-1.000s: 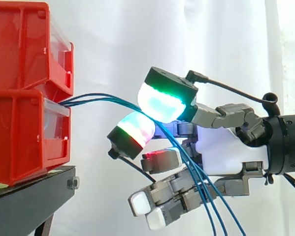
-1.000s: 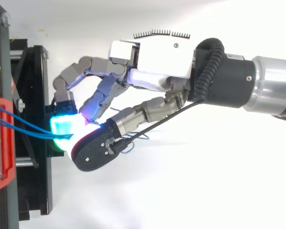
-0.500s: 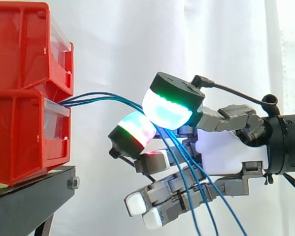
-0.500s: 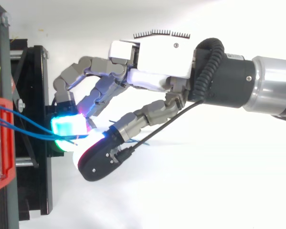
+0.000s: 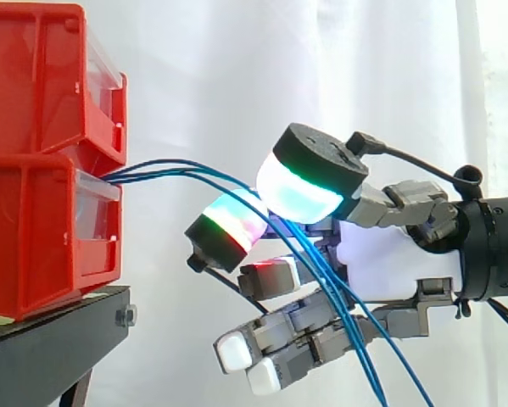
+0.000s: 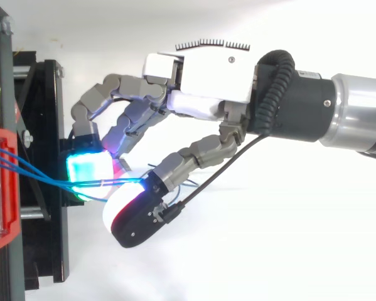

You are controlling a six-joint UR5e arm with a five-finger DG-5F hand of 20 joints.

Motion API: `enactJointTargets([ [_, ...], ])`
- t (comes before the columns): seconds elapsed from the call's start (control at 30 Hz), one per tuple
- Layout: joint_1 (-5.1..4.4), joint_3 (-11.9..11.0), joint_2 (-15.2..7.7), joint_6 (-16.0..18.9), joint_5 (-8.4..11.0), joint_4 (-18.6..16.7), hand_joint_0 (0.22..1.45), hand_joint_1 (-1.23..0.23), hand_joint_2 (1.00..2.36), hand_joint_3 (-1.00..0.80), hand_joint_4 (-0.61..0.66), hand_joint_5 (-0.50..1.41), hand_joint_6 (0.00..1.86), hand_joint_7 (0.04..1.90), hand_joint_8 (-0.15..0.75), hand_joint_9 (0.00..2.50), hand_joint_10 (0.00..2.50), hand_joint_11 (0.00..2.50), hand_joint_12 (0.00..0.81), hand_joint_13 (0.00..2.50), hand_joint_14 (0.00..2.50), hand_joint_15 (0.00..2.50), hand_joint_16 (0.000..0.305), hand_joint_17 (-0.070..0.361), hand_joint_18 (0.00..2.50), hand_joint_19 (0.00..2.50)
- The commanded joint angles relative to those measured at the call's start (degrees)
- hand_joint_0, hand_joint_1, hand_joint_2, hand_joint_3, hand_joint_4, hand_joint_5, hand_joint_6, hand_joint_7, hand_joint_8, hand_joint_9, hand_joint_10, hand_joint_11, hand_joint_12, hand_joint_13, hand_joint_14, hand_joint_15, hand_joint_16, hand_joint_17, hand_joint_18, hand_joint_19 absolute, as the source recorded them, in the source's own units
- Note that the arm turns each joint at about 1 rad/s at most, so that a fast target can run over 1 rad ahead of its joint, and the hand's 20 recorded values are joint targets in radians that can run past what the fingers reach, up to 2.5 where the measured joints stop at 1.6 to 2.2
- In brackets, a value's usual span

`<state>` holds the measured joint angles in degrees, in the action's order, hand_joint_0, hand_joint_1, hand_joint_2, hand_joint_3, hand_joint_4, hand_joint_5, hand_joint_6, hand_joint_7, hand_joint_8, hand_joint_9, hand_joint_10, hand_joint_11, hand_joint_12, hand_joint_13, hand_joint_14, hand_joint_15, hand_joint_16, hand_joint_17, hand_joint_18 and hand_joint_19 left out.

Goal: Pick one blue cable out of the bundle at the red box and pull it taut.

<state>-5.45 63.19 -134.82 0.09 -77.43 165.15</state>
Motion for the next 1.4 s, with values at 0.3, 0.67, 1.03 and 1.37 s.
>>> enactJointTargets([
  [0.3,-0.09,0.0,-0.01,0.0,0.0,0.09,0.42,-0.66,1.0,-0.5,-0.11,-0.23,0.94,0.94,0.17,0.95,0.31,1.22,0.411,0.76,0.02,0.58,0.058,0.131,0.72,0.45],
  [0.67,0.0,0.0,-0.01,0.0,0.0,0.09,0.58,-0.63,1.0,-0.45,-0.16,-0.23,0.92,1.05,0.11,0.99,0.0,1.46,0.363,0.74,0.02,0.61,0.048,0.107,0.64,0.52],
  [1.03,-0.09,0.0,-0.01,0.0,0.0,0.0,0.45,-0.57,1.0,-0.5,-0.11,-0.23,0.93,0.97,0.182,0.97,0.18,1.31,0.403,0.76,0.02,0.6,0.056,0.126,0.69,0.49],
  [1.37,-0.09,0.0,-0.01,0.0,0.0,0.09,0.45,-0.56,1.0,-0.5,-0.07,-0.23,0.93,0.96,0.205,0.97,0.18,1.31,0.412,0.76,0.02,0.6,0.058,0.129,0.67,0.48],
])
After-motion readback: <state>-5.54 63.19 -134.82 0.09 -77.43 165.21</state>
